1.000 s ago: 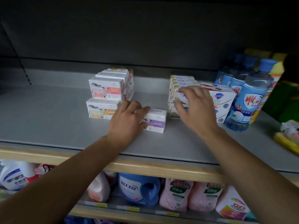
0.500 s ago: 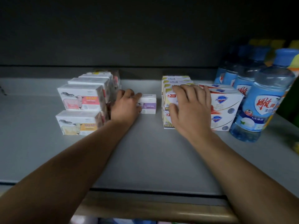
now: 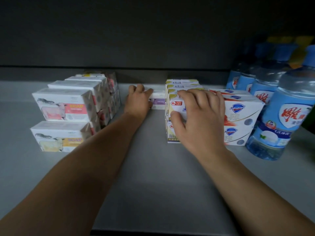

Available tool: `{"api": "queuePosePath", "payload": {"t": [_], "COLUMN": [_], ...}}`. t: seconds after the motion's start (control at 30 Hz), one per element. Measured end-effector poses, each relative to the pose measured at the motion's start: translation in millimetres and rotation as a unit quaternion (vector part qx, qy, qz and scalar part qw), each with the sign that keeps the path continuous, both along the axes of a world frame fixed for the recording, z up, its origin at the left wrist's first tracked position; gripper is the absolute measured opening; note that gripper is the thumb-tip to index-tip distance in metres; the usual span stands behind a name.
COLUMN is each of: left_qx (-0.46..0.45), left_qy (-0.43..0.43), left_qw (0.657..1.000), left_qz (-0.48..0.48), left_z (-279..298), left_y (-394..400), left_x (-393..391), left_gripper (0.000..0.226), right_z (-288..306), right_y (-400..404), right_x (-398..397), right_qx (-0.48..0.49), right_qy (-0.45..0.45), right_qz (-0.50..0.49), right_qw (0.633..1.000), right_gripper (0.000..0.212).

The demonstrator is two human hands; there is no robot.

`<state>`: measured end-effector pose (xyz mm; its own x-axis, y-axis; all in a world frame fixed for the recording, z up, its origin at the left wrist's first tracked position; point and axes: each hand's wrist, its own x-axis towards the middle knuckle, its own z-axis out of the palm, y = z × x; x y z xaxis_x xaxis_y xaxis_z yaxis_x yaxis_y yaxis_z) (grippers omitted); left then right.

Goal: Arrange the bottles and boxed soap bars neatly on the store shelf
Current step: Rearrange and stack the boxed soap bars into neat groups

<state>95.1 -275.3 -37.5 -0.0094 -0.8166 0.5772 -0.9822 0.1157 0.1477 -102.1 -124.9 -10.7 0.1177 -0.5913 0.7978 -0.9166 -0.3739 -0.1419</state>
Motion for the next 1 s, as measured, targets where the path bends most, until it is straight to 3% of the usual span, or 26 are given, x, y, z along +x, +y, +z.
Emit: {"api": "queuePosePath", "payload": {"t": [0.3, 0.53, 0.7, 0.83, 1.0], "left_qx": [0.061, 0.040, 0.034, 0.054, 0.150], "left_qy": [0.010, 0.115, 0.156, 0.159, 0.082], "left_qw": [0.998, 0.990, 0.985, 0.985, 0.984], "left_qz": [0.008, -0.068, -0.066, -0.032, 0.054], "left_z": [19.0, 38.8, 38.1, 29.0, 9.1], "left_y": [19.3, 140.5, 230.1, 281.1, 325.9], "left_x": [-3.0, 10.0, 42.4, 77.0, 136.8], "left_gripper": [0.059, 0.041, 0.027, 0.019, 0.042], "right_z": [-0.3, 8.9, 32.6, 34.2, 13.4], "right_y": [1.9, 8.4, 19.3, 46.2, 72.4], "right_x": [-0.4, -1.2, 11.9, 57.0, 126.3], "right_qx": [0.004, 0.056, 0.105, 0.088, 0.137], "right_qy": [0.004, 0.074, 0.128, 0.104, 0.118], "right_qz": [-0.006, -0.035, -0.070, 0.039, 0.169], "right_qw": [1.000, 0.995, 0.984, 0.990, 0.969], "right_gripper": [0.043, 0.049, 0.057, 0.050, 0.044]}}
